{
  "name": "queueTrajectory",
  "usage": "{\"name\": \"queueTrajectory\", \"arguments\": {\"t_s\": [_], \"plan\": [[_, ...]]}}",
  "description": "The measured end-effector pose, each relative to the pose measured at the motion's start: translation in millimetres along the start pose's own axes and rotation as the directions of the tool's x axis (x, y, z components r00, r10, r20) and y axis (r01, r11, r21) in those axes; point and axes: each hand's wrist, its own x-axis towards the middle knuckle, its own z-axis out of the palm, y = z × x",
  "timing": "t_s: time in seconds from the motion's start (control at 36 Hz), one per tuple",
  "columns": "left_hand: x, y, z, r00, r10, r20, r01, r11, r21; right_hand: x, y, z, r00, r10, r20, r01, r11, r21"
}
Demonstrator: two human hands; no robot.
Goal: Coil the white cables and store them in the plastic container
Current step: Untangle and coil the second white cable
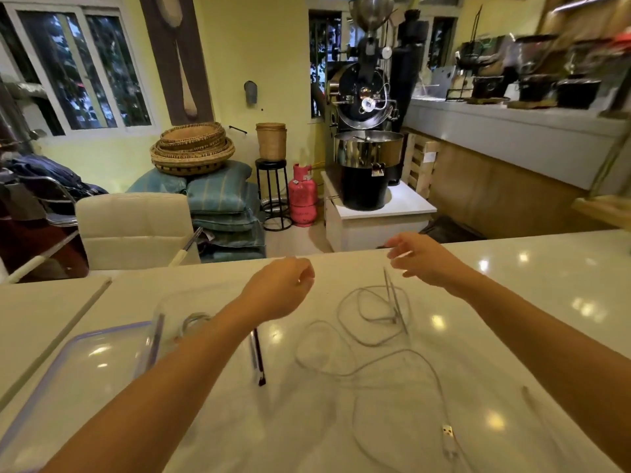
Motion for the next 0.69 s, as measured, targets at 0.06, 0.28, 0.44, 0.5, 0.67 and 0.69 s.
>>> {"name": "queueTrajectory", "arguments": {"t_s": [0.06, 0.28, 0.44, 0.5, 0.67, 0.69], "plan": [[10, 13, 17, 0.998, 0.026, 0.056, -0.025, 0.999, -0.023, -4, 19, -5, 0.998, 0.057, -0.025, -0.057, 0.998, -0.015], [43, 44, 82, 0.97, -0.021, 0.243, 0.06, 0.986, -0.155, -18, 61, 2, 0.982, 0.184, 0.042, -0.184, 0.983, -0.008], [55, 45, 119, 0.953, -0.062, 0.297, 0.073, 0.997, -0.024, -18, 71, 24, 0.972, 0.193, 0.132, -0.189, 0.981, -0.043], [57, 45, 129, 0.949, -0.042, 0.313, 0.033, 0.999, 0.033, -18, 71, 29, 0.967, 0.184, 0.178, -0.177, 0.983, -0.053], [63, 52, 149, 0.976, 0.003, 0.218, -0.059, 0.966, 0.251, -22, 74, 34, 0.971, 0.103, 0.215, -0.073, 0.987, -0.141], [64, 53, 149, 0.978, 0.016, 0.208, -0.071, 0.962, 0.262, -22, 75, 34, 0.973, 0.1, 0.209, -0.067, 0.985, -0.157]]}}
